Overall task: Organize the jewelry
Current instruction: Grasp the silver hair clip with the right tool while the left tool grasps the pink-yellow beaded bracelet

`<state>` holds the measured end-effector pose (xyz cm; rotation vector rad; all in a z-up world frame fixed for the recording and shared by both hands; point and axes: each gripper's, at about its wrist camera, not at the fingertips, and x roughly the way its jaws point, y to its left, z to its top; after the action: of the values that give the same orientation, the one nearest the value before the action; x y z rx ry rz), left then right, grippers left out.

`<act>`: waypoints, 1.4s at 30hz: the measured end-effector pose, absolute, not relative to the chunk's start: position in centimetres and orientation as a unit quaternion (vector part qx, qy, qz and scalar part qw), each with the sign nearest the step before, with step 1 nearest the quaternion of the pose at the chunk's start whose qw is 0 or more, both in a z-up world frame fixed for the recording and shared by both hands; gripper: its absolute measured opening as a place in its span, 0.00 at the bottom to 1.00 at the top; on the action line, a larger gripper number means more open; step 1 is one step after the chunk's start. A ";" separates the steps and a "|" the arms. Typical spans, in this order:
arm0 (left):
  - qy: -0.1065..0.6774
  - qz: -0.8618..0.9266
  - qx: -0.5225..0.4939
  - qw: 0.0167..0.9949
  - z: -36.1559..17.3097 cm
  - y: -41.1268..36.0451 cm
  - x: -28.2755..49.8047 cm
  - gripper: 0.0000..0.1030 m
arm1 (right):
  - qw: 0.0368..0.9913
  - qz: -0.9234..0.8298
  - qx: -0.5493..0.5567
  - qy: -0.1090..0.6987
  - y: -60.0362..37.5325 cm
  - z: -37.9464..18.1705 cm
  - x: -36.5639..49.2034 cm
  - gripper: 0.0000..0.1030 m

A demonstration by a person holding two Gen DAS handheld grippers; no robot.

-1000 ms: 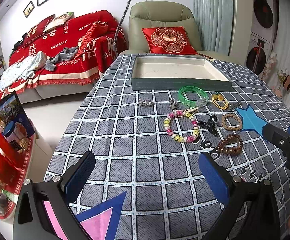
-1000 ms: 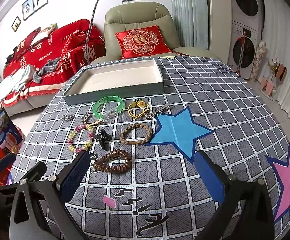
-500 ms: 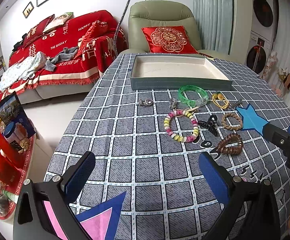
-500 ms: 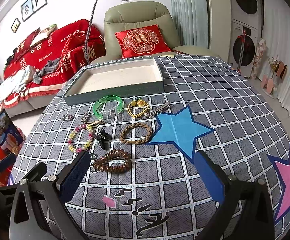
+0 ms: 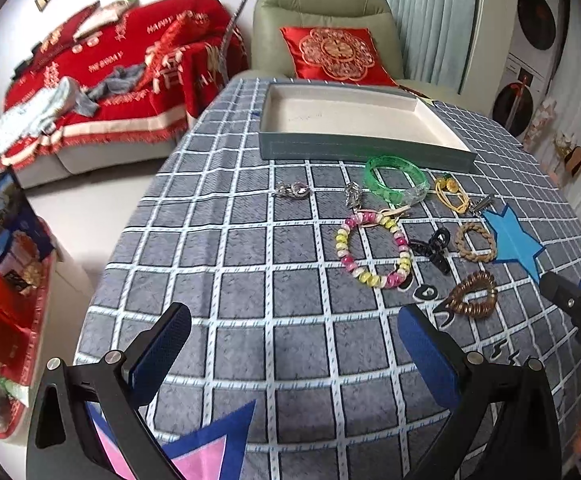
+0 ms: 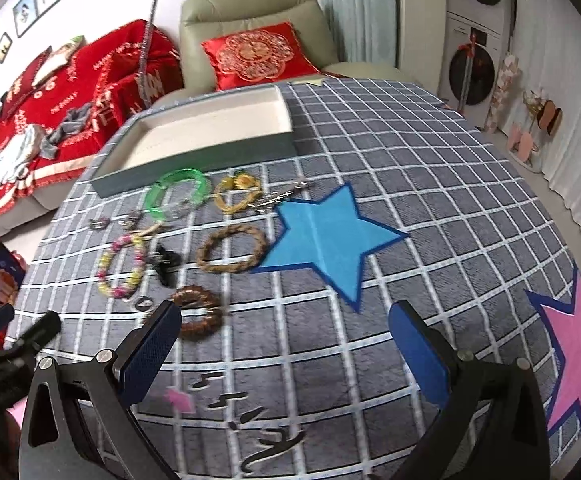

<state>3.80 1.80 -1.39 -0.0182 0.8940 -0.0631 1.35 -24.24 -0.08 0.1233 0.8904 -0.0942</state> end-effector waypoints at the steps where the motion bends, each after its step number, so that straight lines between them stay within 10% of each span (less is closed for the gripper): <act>1: 0.434 -0.031 -0.006 0.900 -1.4 1.8 4.3 1.00 | 0.898 -0.050 0.061 0.433 -24.6 -0.2 1.5 1.00; 16: 0.487 -0.067 0.000 0.871 -3.5 0.7 10.6 1.00 | 0.868 -0.042 0.112 0.482 -27.8 -0.8 9.1 0.99; 21: 0.502 -0.072 0.003 0.862 -4.3 -0.1 11.8 0.96 | 0.849 -0.068 0.166 0.498 -29.0 -1.9 12.5 0.74; 30: 0.490 -0.075 0.044 0.867 -4.4 -2.1 12.1 0.89 | 0.834 -0.101 0.191 0.507 -28.2 -3.3 16.0 0.55; 35: 0.476 -0.094 0.071 0.872 -3.9 -3.9 11.8 0.60 | 0.840 -0.113 0.116 0.518 -25.8 -3.3 16.9 0.21; 37: 0.471 -0.110 0.081 0.871 -3.8 -4.4 11.5 0.23 | 0.840 -0.106 0.116 0.519 -25.7 -3.3 16.8 0.17; 42: 0.477 -0.153 0.027 0.865 -3.4 -3.3 11.6 0.23 | 0.844 -0.073 0.146 0.511 -26.7 -2.8 15.5 0.14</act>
<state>11.55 -3.33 -3.35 0.0558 1.0002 -0.3213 15.53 -26.71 -2.83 0.3088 1.0782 -0.1546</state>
